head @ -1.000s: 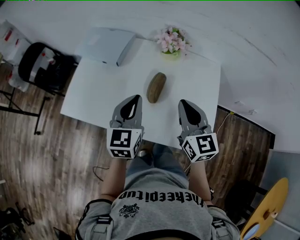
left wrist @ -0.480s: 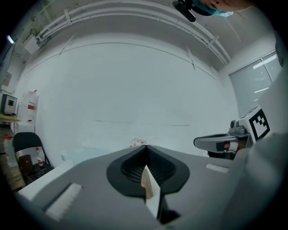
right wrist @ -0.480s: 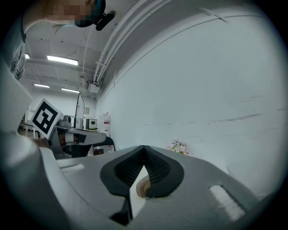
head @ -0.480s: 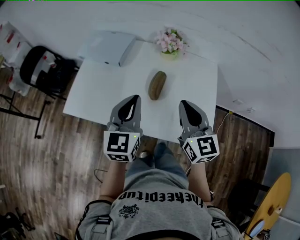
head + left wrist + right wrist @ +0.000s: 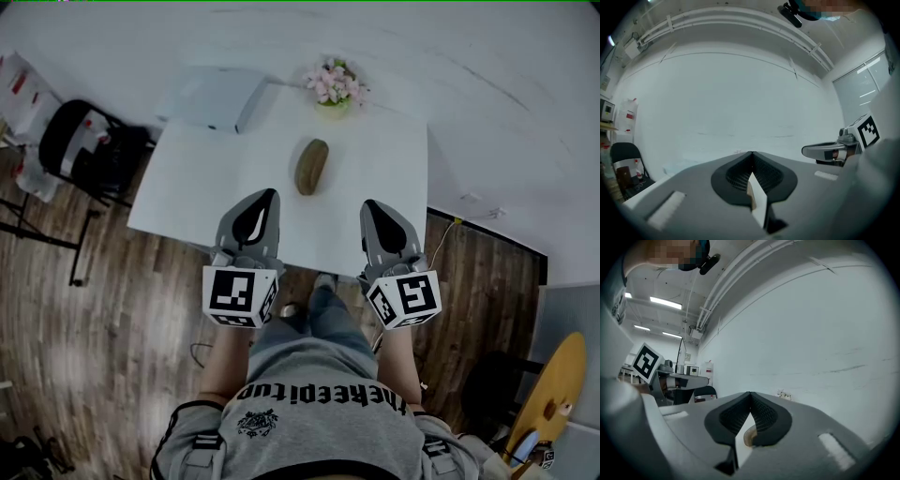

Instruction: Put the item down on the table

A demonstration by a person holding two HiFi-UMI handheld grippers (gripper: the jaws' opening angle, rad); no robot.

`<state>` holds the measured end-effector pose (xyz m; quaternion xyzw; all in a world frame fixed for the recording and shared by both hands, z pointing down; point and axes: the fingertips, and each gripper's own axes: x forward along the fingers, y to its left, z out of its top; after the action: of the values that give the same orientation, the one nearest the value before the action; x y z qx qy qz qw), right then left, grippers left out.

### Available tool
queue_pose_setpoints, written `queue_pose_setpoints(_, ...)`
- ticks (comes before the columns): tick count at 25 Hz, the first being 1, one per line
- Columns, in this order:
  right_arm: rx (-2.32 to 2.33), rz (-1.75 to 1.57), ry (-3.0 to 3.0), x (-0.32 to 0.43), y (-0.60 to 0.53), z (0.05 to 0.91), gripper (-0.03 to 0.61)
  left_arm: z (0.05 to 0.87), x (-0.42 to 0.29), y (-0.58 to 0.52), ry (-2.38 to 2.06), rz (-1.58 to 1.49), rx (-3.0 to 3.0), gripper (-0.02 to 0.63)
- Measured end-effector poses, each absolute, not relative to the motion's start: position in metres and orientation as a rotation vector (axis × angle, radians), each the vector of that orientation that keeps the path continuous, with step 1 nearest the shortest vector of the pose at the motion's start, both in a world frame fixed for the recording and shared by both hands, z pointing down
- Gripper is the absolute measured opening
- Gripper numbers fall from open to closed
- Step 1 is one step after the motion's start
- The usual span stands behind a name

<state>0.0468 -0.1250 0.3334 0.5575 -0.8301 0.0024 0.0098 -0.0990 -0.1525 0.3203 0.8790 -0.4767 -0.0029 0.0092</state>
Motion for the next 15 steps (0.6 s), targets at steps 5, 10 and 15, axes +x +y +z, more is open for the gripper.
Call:
queue_pose_setpoints(5, 1.758, -0.015, -2.591, 0.046, -0.116, 0.328, -0.005, 0.315, -0.101, -0.144, -1.486, -0.038, 2.761, 0.018)
queue_pose_setpoints(10, 1.767, -0.028, -2.596, 0.043, -0.108, 0.324, -0.005, 0.309, -0.106, -0.136, -1.491, -0.059, 2.766, 0.018)
queue_pose_setpoints(15, 1.770, -0.037, -2.599, 0.040, -0.102, 0.322, -0.005, 0.306, -0.111, -0.130, -1.506, -0.076, 2.764, 0.018)
